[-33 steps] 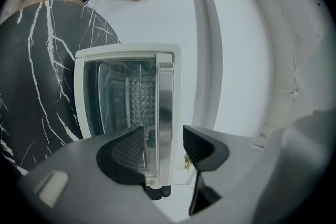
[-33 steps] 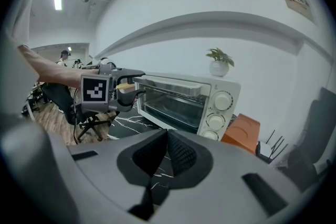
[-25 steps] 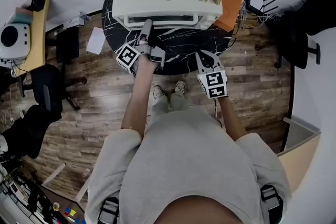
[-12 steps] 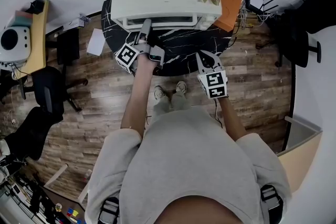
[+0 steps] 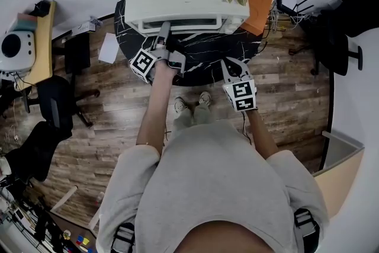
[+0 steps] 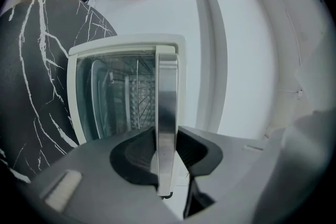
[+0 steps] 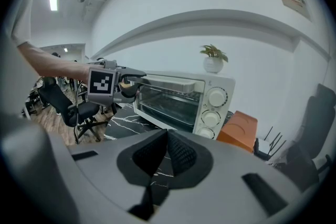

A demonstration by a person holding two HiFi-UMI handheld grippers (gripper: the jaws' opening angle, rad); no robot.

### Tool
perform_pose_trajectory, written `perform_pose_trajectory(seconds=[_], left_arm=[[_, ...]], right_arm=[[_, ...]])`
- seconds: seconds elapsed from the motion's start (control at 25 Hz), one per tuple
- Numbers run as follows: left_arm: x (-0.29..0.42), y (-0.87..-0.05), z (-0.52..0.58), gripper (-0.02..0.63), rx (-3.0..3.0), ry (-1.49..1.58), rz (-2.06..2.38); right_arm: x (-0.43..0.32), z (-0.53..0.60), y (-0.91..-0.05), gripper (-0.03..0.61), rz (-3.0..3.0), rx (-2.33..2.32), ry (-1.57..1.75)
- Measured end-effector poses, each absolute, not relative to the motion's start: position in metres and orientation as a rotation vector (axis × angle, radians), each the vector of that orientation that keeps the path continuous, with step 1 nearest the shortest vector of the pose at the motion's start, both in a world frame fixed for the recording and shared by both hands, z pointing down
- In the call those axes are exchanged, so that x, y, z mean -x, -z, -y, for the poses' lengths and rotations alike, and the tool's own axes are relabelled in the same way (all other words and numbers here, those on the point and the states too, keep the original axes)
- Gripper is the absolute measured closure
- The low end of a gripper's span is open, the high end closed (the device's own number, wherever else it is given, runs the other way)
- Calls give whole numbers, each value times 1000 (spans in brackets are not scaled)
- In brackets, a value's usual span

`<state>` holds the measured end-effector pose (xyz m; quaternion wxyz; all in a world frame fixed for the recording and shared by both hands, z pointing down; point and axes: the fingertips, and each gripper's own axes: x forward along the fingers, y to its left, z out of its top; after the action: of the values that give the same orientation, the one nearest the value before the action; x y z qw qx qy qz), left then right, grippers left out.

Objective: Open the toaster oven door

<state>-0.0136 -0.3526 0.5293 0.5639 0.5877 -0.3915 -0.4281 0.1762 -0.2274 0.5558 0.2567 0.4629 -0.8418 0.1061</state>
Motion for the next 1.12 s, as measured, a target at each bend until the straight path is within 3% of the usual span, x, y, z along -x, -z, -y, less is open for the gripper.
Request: perform_pose_trajectory(seconds=[1.12], left_arm=[[15,-537,324,502,-1376,996,939]], right_arm=[[-173,204,-552,565,2304,-1230,-271]])
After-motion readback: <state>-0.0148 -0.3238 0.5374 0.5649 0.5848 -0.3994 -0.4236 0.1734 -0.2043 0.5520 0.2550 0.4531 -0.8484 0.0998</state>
